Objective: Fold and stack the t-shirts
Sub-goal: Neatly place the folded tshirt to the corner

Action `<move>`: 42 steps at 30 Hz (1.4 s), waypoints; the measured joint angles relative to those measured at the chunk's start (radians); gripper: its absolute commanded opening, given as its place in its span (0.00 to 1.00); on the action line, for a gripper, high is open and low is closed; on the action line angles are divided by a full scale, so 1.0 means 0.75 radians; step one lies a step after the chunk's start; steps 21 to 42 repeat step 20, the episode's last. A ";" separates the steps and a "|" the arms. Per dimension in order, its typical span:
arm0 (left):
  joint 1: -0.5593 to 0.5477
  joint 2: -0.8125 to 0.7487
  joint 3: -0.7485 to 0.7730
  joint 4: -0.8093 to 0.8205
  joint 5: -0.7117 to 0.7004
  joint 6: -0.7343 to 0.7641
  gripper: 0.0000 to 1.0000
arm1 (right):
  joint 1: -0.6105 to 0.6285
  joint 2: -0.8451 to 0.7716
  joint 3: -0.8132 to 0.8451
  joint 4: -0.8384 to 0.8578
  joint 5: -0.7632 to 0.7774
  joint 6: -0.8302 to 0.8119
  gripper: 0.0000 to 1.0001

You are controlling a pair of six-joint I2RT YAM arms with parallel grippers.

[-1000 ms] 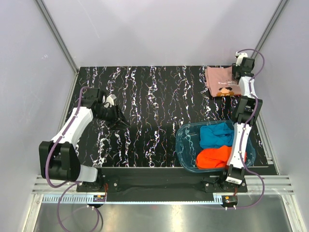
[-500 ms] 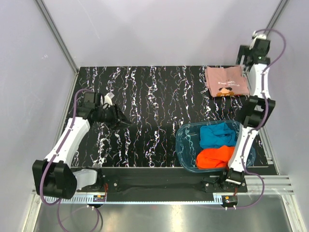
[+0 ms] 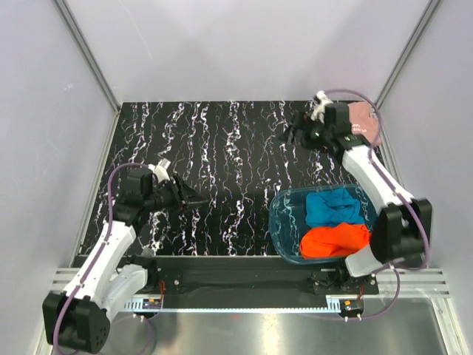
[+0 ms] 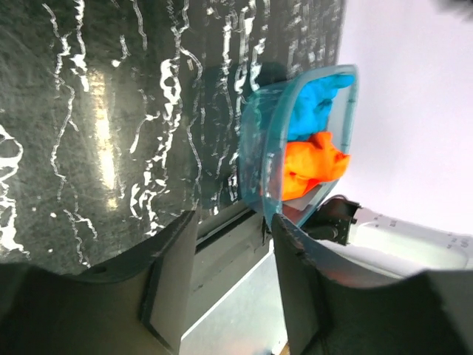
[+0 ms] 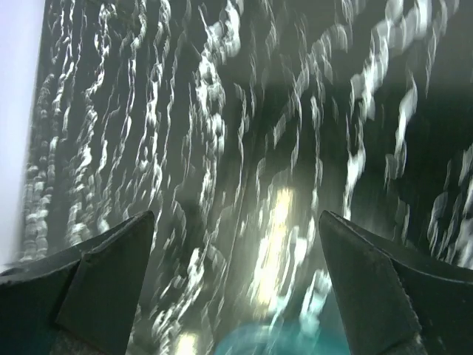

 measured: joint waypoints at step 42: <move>-0.002 -0.585 -0.270 0.098 -0.040 -0.188 0.65 | -0.064 -1.335 -0.740 -0.530 0.330 0.447 1.00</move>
